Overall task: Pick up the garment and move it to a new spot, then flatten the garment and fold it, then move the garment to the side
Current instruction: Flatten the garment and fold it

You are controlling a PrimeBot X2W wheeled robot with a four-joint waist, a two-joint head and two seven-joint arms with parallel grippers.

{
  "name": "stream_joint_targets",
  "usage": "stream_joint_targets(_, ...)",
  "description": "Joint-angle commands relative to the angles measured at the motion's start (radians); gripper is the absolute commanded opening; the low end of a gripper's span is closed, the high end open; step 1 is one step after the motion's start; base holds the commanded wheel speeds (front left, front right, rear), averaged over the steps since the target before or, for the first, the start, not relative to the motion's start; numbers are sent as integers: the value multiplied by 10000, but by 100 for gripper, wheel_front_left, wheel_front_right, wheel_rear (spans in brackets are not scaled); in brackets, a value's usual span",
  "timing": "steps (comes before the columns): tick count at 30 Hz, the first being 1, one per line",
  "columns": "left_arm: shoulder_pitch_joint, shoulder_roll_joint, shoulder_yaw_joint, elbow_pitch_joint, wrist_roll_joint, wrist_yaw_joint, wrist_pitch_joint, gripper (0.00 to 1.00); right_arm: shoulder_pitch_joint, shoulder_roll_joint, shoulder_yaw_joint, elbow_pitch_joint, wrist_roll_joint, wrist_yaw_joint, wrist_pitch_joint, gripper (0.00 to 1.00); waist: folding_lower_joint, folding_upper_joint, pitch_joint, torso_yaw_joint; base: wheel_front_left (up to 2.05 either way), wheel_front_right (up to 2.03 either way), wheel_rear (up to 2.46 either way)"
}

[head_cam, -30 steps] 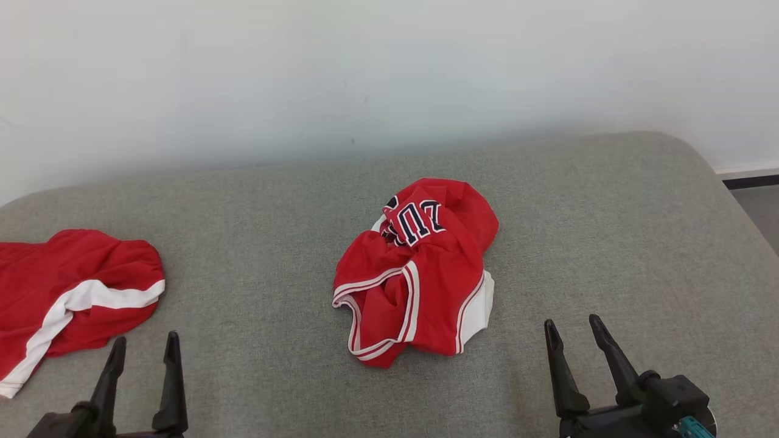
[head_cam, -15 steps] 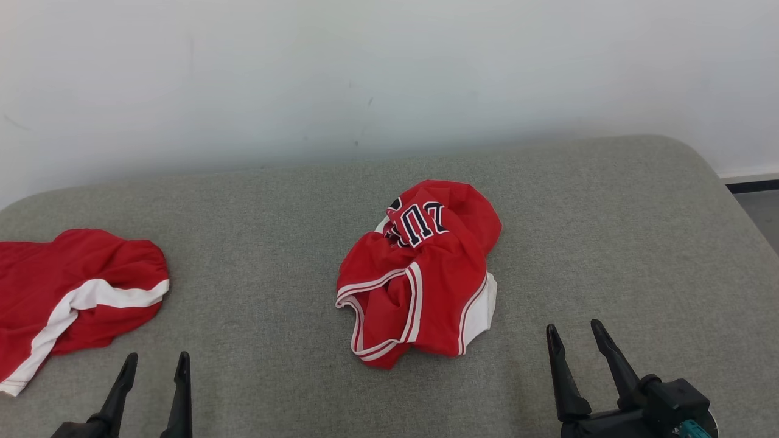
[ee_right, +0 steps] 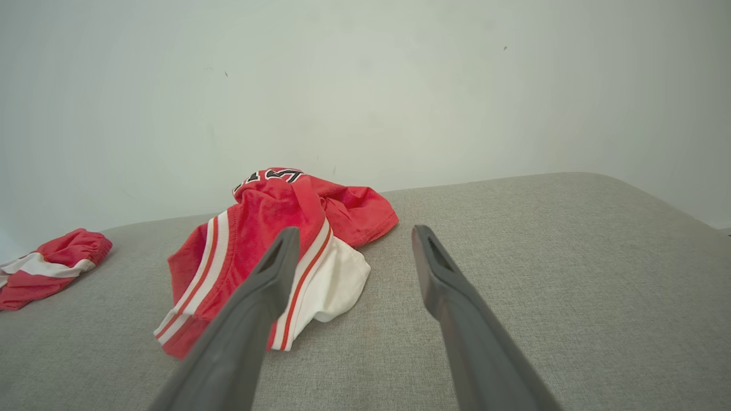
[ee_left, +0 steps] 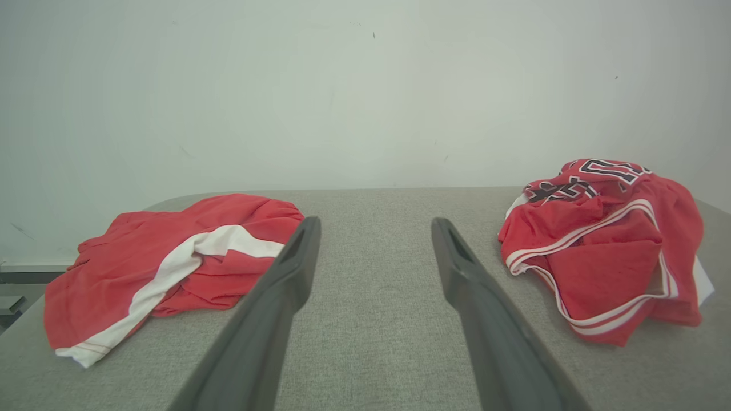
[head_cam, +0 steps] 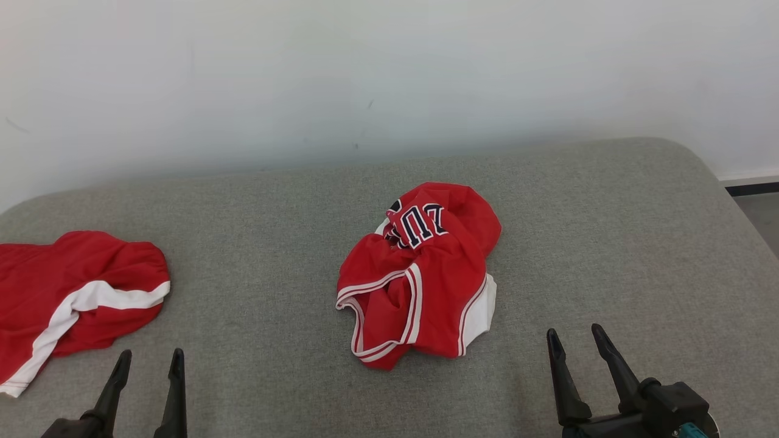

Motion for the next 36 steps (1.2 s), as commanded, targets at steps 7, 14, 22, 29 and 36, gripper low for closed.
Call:
stream_joint_targets(7, -150, 33, -75, 64, -137, 43, -15, 100, 10, 12, 0, -21, -19, -21, -1, 100, 0, 0, 37, -11, 0, 0, 0)
stream_joint_targets(14, -177, 45, -109, 109, -158, 46, -29, 100, -7, 6, -13, 4, -17, -22, -4, 100, 0, 0, 49, -26, 0, 0, 0)
stream_joint_targets(22, -292, -84, -456, 65, -169, -118, 68, 100, 12, 11, 25, 22, -5, -22, -11, 100, 0, 0, 76, -61, 0, 0, 0)
stream_joint_targets(29, -1066, -449, -1681, 374, 61, -760, 358, 100, -161, 13, 190, 60, 77, -22, -10, 100, 0, 0, 268, -254, 0, 0, 0)
stream_joint_targets(36, -2148, -816, -3228, 1223, 308, -1207, 472, 100, -455, -51, 317, 151, 170, -22, -58, 100, 0, 0, 734, -874, 0, 0, 0)
